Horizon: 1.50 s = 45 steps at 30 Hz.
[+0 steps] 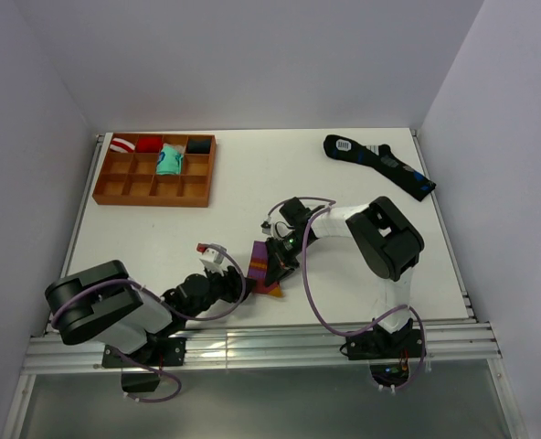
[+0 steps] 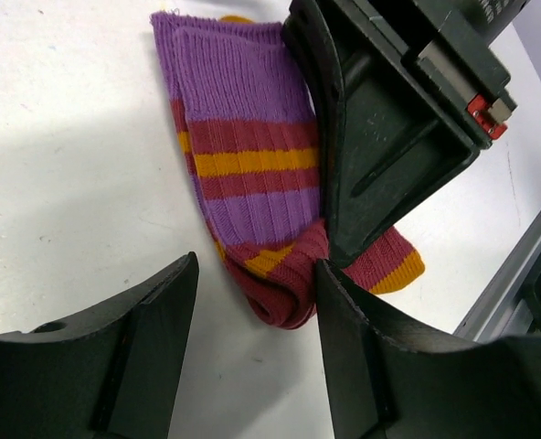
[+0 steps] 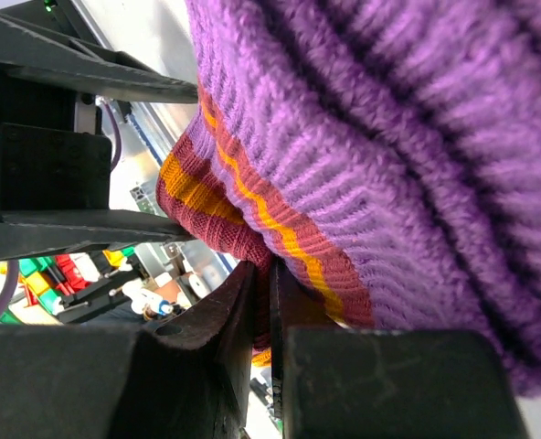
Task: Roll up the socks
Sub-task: Roll the sock at the center of the board.
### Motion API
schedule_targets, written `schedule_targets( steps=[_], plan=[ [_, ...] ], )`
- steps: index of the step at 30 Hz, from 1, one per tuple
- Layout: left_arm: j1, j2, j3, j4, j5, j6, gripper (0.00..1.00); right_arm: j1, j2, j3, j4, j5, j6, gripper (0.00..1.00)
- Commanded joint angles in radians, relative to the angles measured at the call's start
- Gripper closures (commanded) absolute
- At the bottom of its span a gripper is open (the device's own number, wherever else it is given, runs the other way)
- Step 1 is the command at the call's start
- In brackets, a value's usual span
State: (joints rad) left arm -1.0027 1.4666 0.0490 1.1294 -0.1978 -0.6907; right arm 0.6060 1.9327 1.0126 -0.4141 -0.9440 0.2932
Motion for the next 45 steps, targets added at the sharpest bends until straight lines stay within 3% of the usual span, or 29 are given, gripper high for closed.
schedule_targets(
  steps=[1, 9, 11, 15, 21, 23, 26, 27, 30, 33, 37, 45],
  plan=[
    [-0.010, 0.037, -0.057, 0.076, 0.038, 0.026, 0.40, -0.005, 0.017, -0.002, 0.012, -0.001, -0.020, 0.87],
    [-0.017, 0.098, -0.017, 0.102, 0.032, -0.007, 0.40, -0.005, 0.017, -0.006, 0.018, -0.003, -0.028, 0.88],
    [-0.019, 0.106, -0.005, 0.093, 0.012, -0.035, 0.44, -0.005, 0.017, -0.012, 0.021, -0.001, -0.029, 0.88],
    [-0.022, 0.097, 0.003, 0.083, -0.008, -0.079, 0.61, -0.005, 0.012, -0.031, 0.041, -0.001, -0.029, 0.87],
    [-0.024, 0.042, 0.043, -0.012, 0.018, -0.125, 1.00, -0.005, -0.014, -0.072, 0.083, 0.027, -0.029, 0.88],
    [-0.022, 0.020, 0.058, -0.075, 0.032, -0.144, 1.00, -0.005, -0.035, -0.085, 0.101, 0.065, -0.025, 0.86],
    [-0.024, -0.035, 0.098, -0.196, 0.038, -0.179, 1.00, -0.005, -0.075, -0.106, 0.139, 0.106, -0.009, 0.76],
    [-0.025, -0.064, 0.107, -0.262, 0.041, -0.190, 1.00, -0.005, -0.092, -0.121, 0.153, 0.147, -0.002, 0.66],
    [-0.025, -0.121, 0.149, -0.460, 0.041, -0.234, 1.00, -0.002, -0.159, -0.156, 0.213, 0.204, 0.020, 0.54],
    [-0.024, -0.159, 0.179, -0.589, 0.049, -0.271, 1.00, -0.003, -0.241, -0.198, 0.282, 0.254, 0.041, 0.48],
    [-0.024, -0.180, 0.241, -0.788, 0.083, -0.329, 1.00, -0.002, -0.355, -0.249, 0.359, 0.347, 0.063, 0.48],
    [0.042, -0.238, 0.265, -0.921, 0.219, -0.405, 1.00, 0.052, -0.531, -0.414, 0.604, 0.456, 0.070, 0.46]
  ],
)
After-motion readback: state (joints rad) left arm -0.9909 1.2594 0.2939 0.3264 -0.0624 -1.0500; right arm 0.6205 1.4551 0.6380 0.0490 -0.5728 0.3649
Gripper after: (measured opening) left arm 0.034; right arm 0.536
